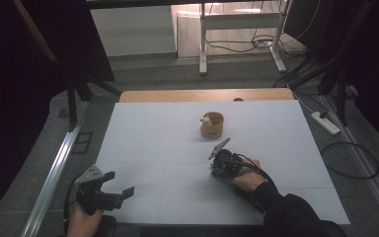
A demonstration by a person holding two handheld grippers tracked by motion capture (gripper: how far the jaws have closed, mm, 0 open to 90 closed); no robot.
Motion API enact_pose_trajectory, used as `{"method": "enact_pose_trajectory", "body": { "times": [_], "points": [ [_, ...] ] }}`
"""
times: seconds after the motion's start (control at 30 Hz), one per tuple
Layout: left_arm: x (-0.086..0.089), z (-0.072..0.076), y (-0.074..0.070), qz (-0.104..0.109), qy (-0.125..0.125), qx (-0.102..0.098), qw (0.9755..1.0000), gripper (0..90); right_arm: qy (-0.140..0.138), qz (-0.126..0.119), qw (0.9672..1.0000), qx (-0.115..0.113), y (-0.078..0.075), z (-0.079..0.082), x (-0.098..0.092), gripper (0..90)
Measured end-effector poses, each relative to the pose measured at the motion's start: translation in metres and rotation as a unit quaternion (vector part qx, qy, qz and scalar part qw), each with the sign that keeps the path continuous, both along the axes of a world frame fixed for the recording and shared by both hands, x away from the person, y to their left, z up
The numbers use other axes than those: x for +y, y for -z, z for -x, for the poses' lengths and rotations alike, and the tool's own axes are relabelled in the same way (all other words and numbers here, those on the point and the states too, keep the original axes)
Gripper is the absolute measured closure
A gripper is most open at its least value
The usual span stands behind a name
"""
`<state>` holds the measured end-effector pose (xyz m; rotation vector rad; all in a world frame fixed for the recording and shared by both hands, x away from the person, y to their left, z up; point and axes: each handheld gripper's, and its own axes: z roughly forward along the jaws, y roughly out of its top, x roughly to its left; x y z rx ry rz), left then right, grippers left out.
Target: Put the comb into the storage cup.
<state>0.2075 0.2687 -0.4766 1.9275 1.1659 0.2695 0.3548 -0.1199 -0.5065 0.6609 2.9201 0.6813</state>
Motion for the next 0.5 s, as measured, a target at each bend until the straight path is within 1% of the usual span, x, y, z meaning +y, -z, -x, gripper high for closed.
{"method": "enact_pose_trajectory", "body": {
  "times": [0.2,0.5],
  "points": [
    [0.0,0.0,0.0,0.0,0.001,0.001,1.0,2.4,0.006,-0.004,1.0,-0.001,0.0,-0.008,0.001,89.9],
    [0.0,-0.001,0.0,0.0,0.0,0.001,1.0,2.6,0.026,-0.011,0.9996,0.002,0.001,-0.022,-0.001,89.8]
  ]
}}
